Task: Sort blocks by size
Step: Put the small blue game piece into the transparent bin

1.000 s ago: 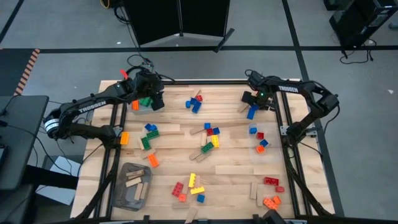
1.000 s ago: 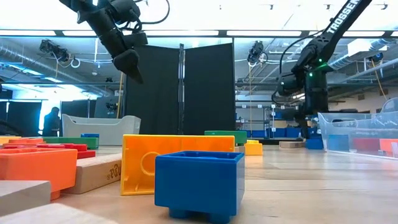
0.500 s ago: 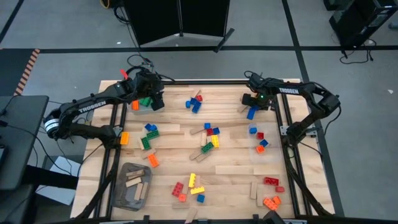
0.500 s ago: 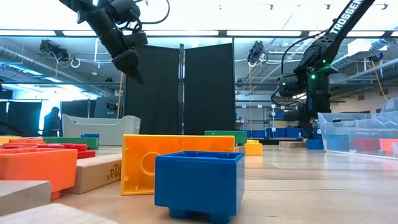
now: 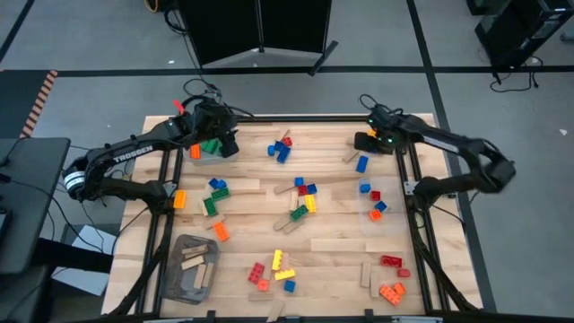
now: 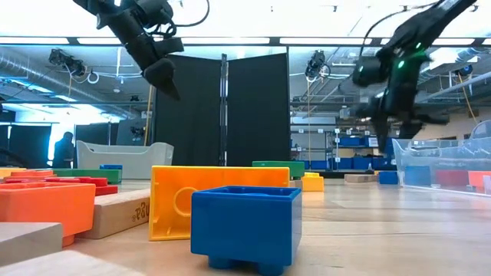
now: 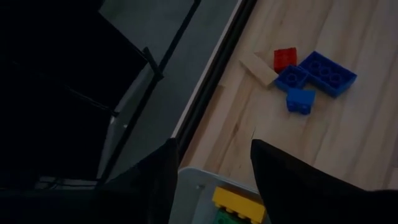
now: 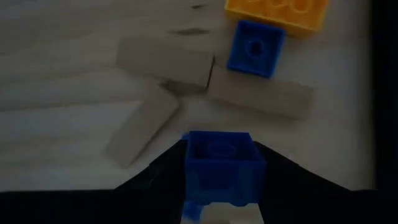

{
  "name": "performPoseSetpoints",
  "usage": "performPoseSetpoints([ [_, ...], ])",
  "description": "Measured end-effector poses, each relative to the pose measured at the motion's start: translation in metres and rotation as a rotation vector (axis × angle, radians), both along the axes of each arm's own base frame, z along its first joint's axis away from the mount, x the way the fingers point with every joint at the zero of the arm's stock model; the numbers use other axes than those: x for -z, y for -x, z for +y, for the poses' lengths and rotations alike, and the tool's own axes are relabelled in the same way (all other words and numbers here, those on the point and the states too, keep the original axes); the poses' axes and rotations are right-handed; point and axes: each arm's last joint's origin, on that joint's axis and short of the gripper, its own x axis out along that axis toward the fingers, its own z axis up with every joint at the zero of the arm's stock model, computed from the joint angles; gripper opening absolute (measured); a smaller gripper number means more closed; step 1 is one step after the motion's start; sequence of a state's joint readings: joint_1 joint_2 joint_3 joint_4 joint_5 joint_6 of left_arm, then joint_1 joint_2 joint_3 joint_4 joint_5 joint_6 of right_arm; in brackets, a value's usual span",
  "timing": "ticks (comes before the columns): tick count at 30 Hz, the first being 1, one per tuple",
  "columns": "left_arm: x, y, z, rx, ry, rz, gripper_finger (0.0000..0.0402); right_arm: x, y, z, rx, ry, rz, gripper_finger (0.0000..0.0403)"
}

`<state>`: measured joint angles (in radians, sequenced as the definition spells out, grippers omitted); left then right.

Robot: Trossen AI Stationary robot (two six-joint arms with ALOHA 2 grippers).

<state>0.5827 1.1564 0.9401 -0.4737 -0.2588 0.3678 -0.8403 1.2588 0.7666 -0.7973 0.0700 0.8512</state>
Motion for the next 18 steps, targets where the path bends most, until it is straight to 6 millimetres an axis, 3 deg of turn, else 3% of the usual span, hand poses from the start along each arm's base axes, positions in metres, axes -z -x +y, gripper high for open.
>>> performPoseSetpoints([
  [9,0.000,-0.004,-0.006,-0.078,0.089,-0.112,0.0208,-0.049,0.027,0.078,-0.105,0.013,-0.110,0.0162],
  [13,0.000,-0.009,-0.013,-0.084,0.125,-0.150,0.0208,-0.058,0.033,0.108,-0.149,-0.010,-0.180,0.0161],
  [18,0.000,-0.016,-0.027,-0.050,0.136,-0.162,0.0208,-0.059,0.025,0.132,-0.228,-0.030,-0.203,0.0161],
])
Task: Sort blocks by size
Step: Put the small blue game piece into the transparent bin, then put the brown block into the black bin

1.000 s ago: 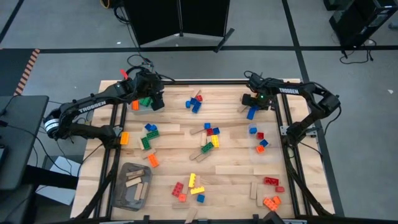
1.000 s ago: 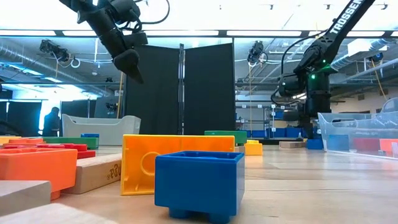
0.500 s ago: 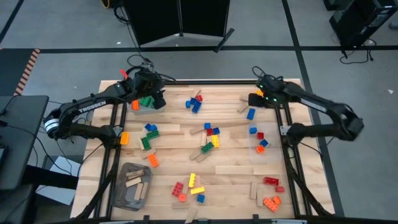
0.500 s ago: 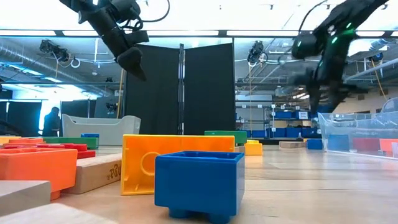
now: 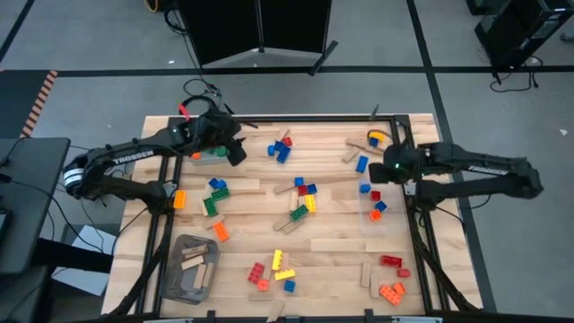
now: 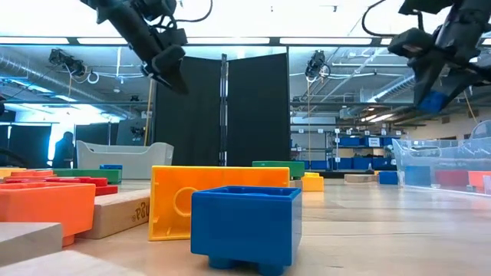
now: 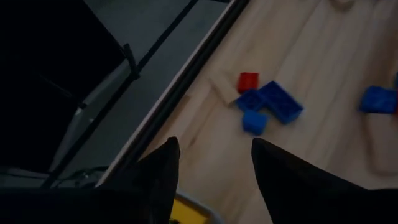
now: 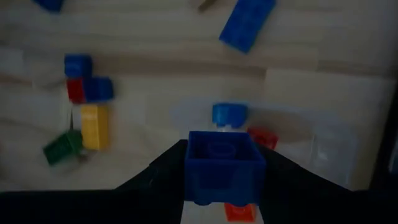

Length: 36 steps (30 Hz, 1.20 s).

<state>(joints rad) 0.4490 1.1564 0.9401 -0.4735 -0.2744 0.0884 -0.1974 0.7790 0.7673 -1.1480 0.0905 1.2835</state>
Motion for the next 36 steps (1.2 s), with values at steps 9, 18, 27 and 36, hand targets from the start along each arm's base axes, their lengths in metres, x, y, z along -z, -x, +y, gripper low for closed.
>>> performPoseSetpoints([
  [9,0.001,-0.012,-0.033,-0.022,0.046,-0.057,0.0208,0.029,-0.021,0.025,-0.135,-0.040,0.163,0.0161],
  [18,0.001,-0.017,-0.051,-0.005,0.052,-0.073,0.0208,0.070,-0.031,0.033,-0.194,-0.110,0.161,0.0162],
  [27,-0.004,-0.021,-0.050,0.009,0.047,-0.136,0.0208,0.073,-0.031,0.033,-0.200,-0.109,0.166,0.0203],
  [36,-0.008,-0.025,-0.049,0.012,0.035,-0.193,0.0208,0.064,-0.025,0.033,-0.211,-0.123,0.092,0.0223],
])
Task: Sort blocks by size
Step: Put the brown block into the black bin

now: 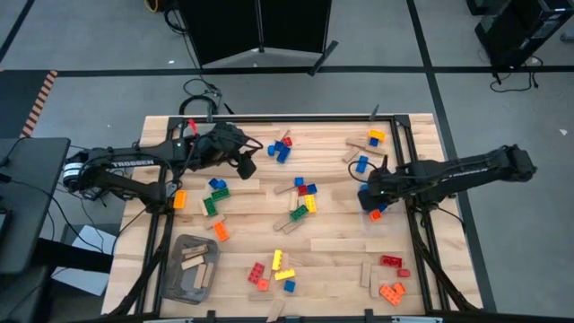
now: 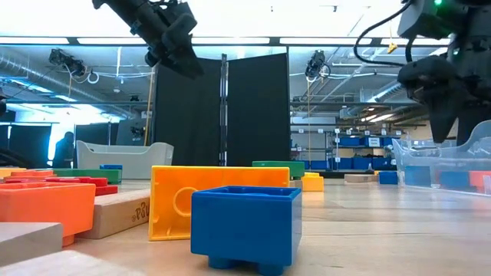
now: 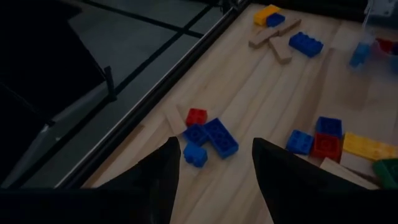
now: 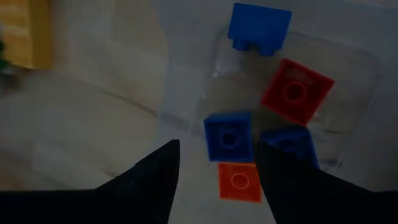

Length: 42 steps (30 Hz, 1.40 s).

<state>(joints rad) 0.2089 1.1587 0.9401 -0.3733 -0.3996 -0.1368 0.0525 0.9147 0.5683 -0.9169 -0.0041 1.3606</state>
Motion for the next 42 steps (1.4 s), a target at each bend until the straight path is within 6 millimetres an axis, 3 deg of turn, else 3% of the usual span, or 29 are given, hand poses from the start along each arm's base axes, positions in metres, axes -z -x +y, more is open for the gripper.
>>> performPoseSetpoints([
  [10,0.005,-0.009,0.011,-0.057,0.055,-0.061,0.0208,-0.040,0.006,-0.002,0.000,-0.004,-0.167,0.0220],
  [18,0.020,-0.014,0.034,-0.107,0.157,-0.035,0.0208,-0.075,0.008,-0.014,0.019,0.117,-0.249,0.0220],
  [22,0.013,-0.020,0.037,-0.070,0.112,-0.014,0.0208,-0.088,0.005,-0.023,0.015,0.208,-0.293,0.0220],
  [29,0.012,-0.041,0.037,0.049,0.158,-0.004,0.0208,-0.095,-0.002,-0.035,0.016,0.298,-0.382,0.0220],
  [42,0.080,-0.088,0.013,0.190,0.217,0.209,0.0208,-0.082,-0.022,-0.043,-0.014,0.310,-0.289,0.0220],
])
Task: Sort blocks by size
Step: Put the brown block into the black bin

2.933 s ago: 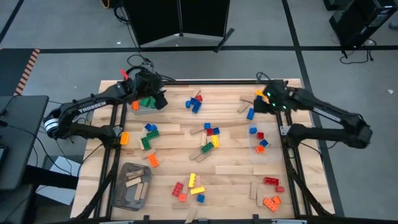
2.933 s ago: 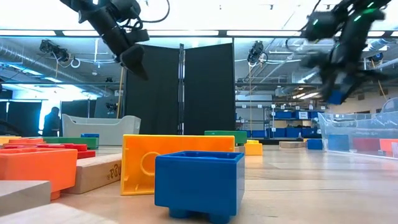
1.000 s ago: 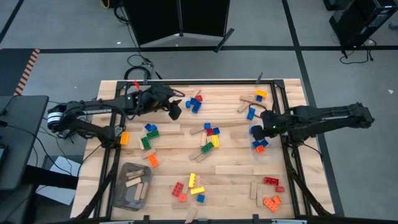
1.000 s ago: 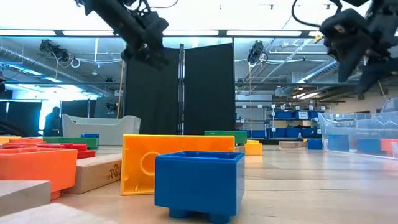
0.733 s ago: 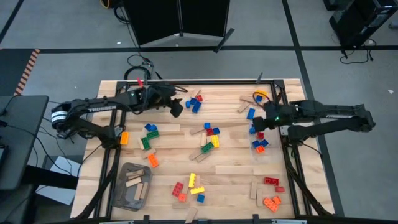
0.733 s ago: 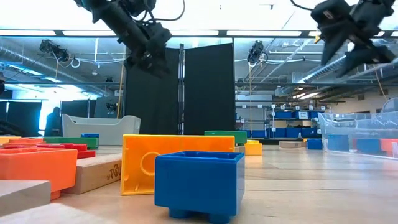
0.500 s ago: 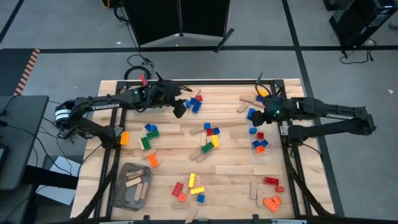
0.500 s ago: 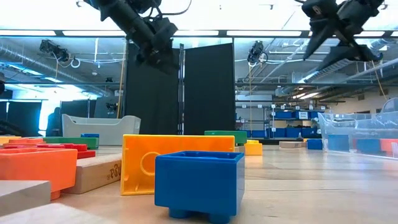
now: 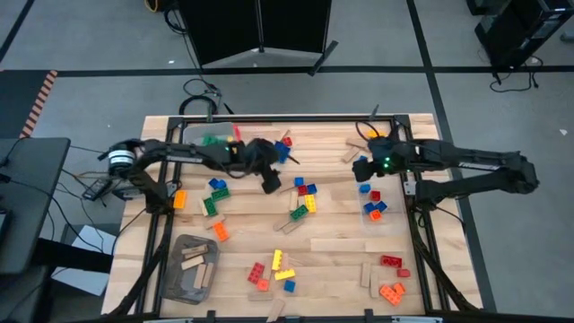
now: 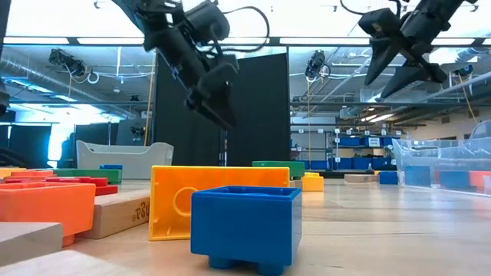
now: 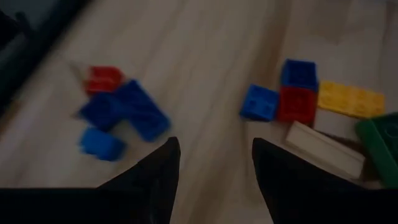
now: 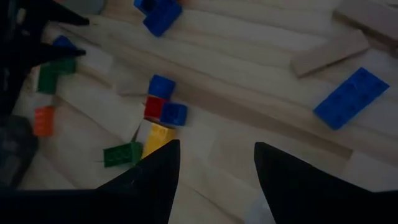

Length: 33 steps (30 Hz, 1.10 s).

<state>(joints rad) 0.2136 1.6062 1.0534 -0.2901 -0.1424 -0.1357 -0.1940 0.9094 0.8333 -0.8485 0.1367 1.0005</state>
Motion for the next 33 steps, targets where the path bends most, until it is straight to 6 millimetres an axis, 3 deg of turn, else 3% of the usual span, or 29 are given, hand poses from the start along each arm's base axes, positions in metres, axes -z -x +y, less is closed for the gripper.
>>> performPoseSetpoints([
  [11,0.047,-0.025,-0.004,0.057,0.129,0.020,0.0208,0.012,-0.014,-0.002,-0.042,-0.027,0.077,0.0221],
  [26,0.088,-0.037,-0.019,0.098,0.155,0.113,0.0203,0.012,-0.014,-0.002,-0.049,-0.024,0.080,0.0220],
  [29,0.089,-0.037,-0.019,0.090,0.144,0.117,0.0183,0.012,-0.014,-0.002,-0.049,-0.023,0.079,0.0221],
  [33,0.088,-0.036,-0.019,0.078,0.143,0.121,0.0120,0.012,-0.014,-0.002,-0.049,-0.024,0.079,0.0220],
])
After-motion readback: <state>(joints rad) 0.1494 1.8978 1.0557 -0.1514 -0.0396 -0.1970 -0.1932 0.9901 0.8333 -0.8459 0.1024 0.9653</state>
